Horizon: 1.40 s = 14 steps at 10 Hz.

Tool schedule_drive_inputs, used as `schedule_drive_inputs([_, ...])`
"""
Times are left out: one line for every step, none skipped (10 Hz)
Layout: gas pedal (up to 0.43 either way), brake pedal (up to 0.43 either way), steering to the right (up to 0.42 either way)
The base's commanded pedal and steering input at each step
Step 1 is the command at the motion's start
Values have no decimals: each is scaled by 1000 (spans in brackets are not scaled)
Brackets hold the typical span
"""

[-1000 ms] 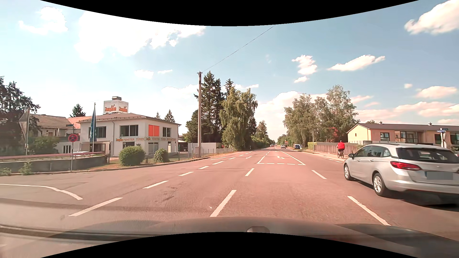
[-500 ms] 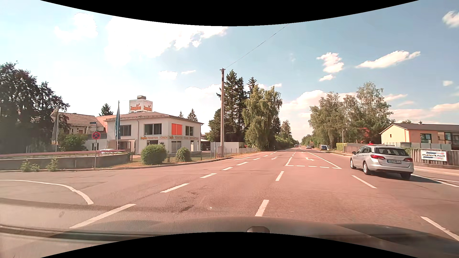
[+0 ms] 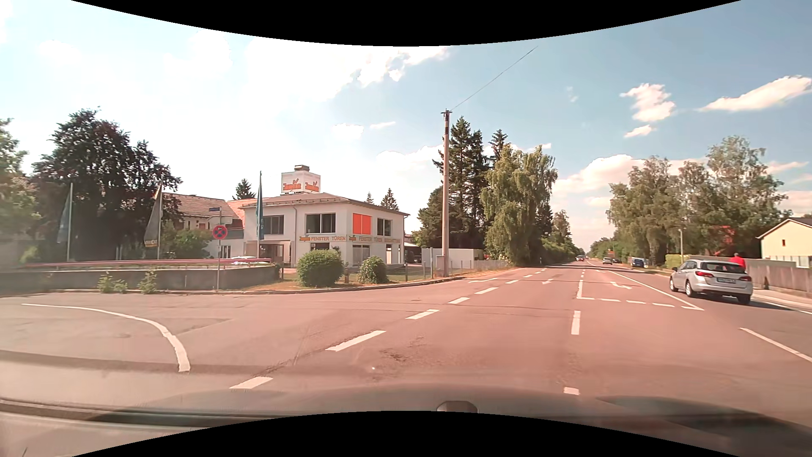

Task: Follow the waypoints while adhering to traffic rules and regulations

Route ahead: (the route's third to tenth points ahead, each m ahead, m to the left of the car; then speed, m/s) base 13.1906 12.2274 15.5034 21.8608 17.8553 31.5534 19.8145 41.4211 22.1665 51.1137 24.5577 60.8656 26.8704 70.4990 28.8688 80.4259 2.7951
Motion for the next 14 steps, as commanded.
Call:
schedule_drive_inputs([169,0,-447])
schedule_drive_inputs([169,0,-444])
schedule_drive_inputs([177,0,-440])
schedule_drive_inputs([177,0,-432])
schedule_drive_inputs([189,0,-426])
schedule_drive_inputs([189,0,-420])
schedule_drive_inputs([197,0,-416])
schedule_drive_inputs([197,0,-412])
schedule_drive_inputs([197,0,-396])
schedule_drive_inputs([189,0,-375])
schedule_drive_inputs([189,0,-362])
schedule_drive_inputs([177,0,-340])
schedule_drive_inputs([169,0,-319])
schedule_drive_inputs([169,0,-308])
